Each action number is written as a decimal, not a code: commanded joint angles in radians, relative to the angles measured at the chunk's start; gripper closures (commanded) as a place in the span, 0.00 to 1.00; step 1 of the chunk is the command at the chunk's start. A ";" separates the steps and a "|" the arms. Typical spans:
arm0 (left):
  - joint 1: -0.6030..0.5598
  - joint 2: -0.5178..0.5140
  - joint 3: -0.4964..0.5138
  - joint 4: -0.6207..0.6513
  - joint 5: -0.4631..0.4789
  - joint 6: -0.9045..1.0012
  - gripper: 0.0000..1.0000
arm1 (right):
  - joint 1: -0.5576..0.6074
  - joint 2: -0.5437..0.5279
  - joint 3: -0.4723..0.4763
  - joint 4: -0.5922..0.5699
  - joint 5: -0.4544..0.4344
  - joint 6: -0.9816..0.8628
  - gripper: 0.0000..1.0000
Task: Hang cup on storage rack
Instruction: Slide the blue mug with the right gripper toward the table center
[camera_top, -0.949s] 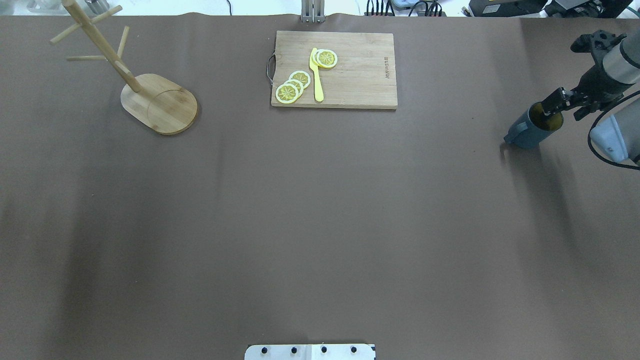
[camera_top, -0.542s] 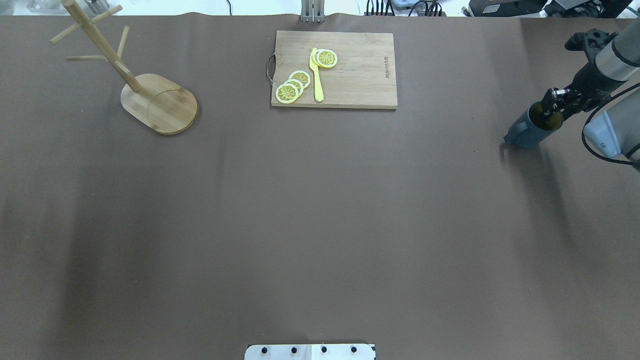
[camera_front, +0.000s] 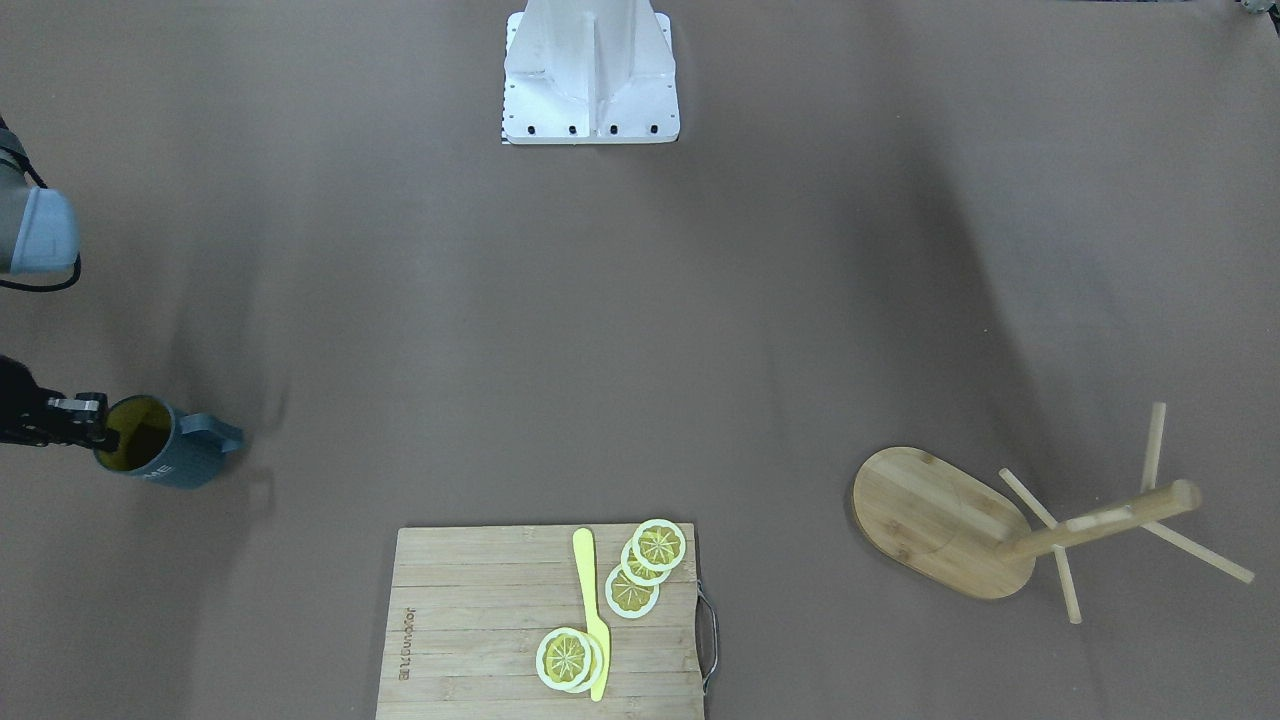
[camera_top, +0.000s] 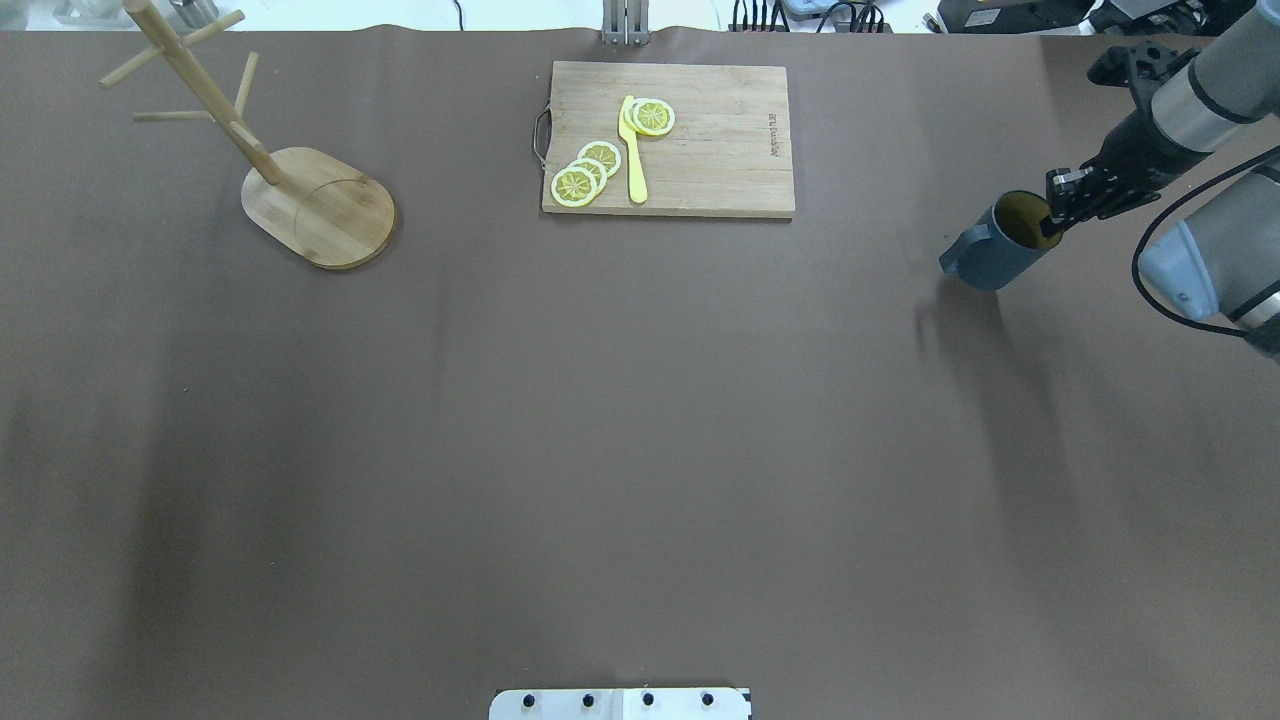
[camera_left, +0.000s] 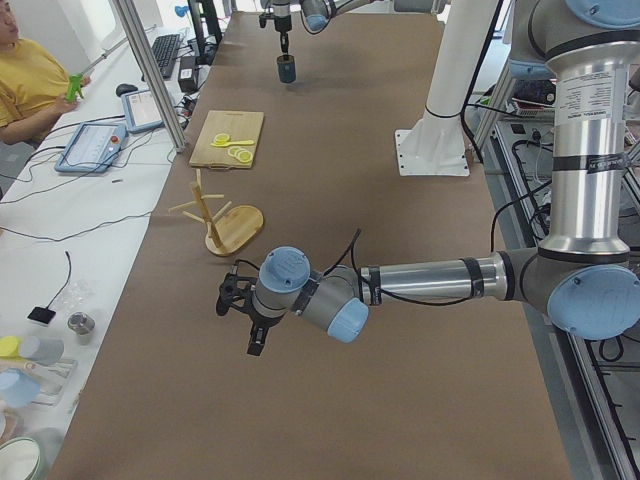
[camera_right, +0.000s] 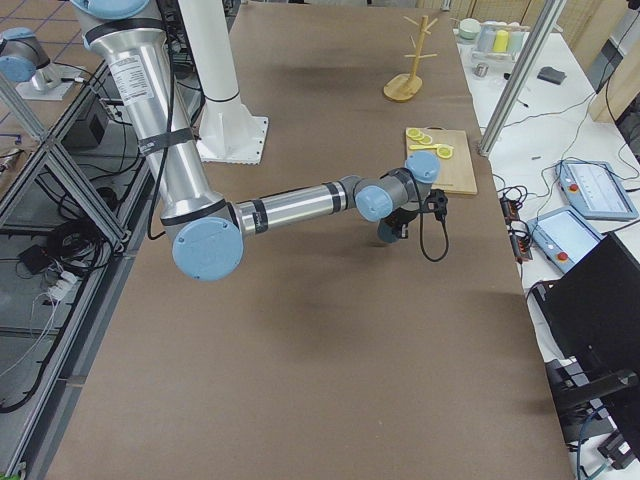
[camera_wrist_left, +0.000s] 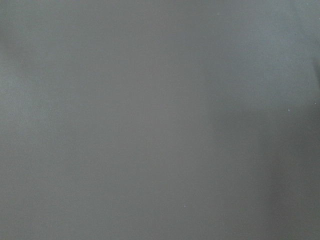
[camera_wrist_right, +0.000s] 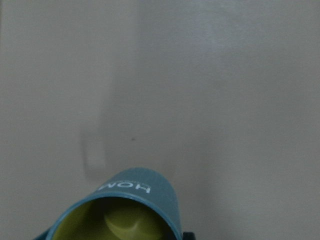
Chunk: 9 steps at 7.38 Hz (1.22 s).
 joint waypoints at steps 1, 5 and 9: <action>0.000 -0.001 0.010 0.002 0.000 0.002 0.02 | -0.173 0.076 0.110 0.002 -0.039 0.279 1.00; 0.000 -0.001 0.006 0.001 -0.003 -0.006 0.02 | -0.467 0.328 0.118 0.002 -0.230 0.703 1.00; 0.001 -0.001 0.007 0.005 -0.003 -0.017 0.02 | -0.585 0.387 0.118 -0.002 -0.383 0.712 0.00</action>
